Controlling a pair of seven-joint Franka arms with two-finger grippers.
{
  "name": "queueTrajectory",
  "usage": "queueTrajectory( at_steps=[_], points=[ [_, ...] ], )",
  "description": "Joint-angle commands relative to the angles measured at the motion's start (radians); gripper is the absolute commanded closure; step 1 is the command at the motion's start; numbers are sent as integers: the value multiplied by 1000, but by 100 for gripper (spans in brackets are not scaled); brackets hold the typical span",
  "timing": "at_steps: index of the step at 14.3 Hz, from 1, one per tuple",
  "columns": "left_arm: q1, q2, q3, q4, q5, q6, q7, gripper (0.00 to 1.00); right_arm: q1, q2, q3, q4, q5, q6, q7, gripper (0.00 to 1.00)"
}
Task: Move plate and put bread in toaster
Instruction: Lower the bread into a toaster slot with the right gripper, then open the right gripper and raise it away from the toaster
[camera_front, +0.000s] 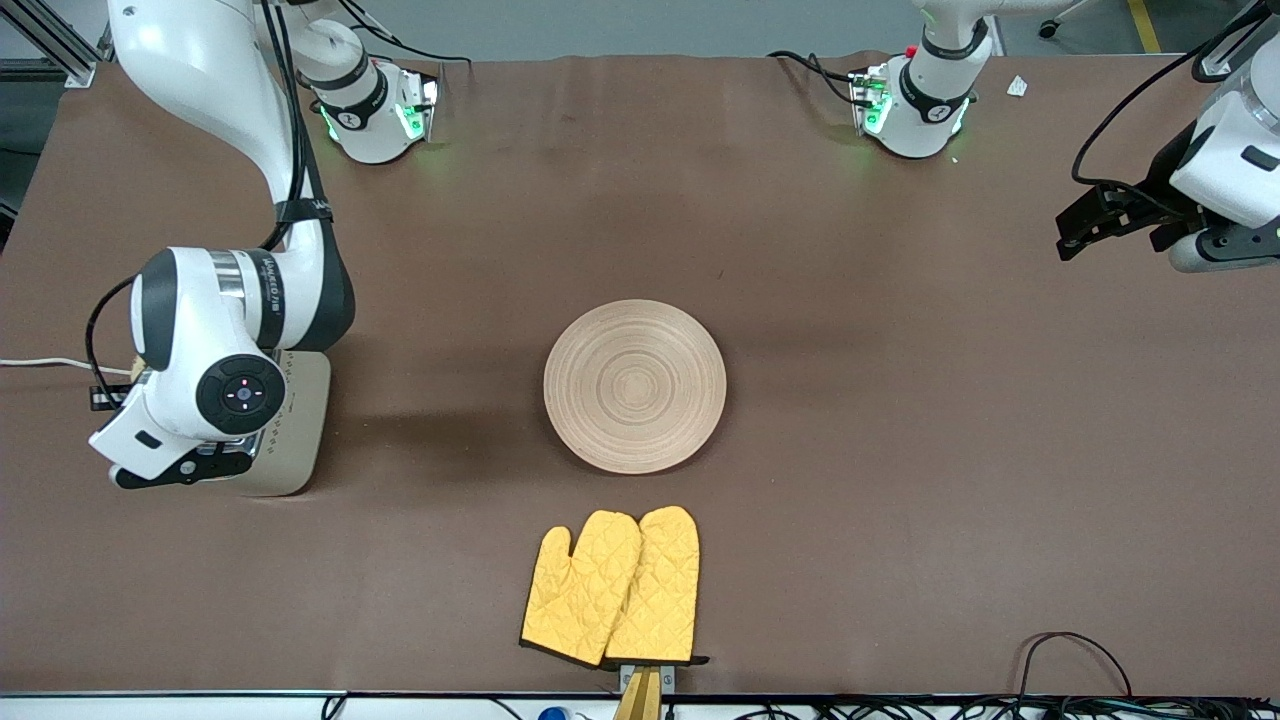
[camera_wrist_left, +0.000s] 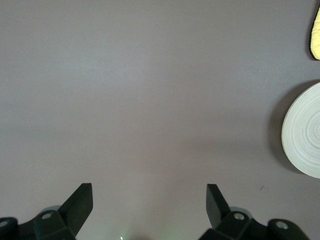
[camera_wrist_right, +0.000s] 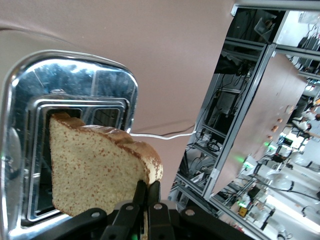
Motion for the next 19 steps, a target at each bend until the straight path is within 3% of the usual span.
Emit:
queueTrajectory(
  at_steps=[1,4,5,6,7,8,11,16,19],
  points=[
    [4,11,-1,23,-17,-10,-1,0,-10,14,10,-2,79,6,69,99],
    [9,9,0,23,-24,-10,12,0,-13,25,10,-1,161,15,141,98],
    [7,10,0,23,-25,-10,9,0,-16,25,10,1,204,16,160,92],
    [6,12,0,23,-27,-7,1,0,-22,23,9,5,224,13,169,72],
    [4,17,0,23,-27,-5,-1,0,-32,14,7,8,262,13,174,30],
    [3,20,0,23,-27,-1,-1,0,-46,5,6,10,325,16,171,0],
    [9,17,5,24,-27,-1,12,0,-88,-91,4,4,484,15,156,0],
    [9,17,5,24,-25,-1,13,0,-147,-329,4,-122,633,50,59,0],
    [7,17,5,24,-19,-1,15,0,-192,-446,3,-177,641,63,-50,0]
  ],
)
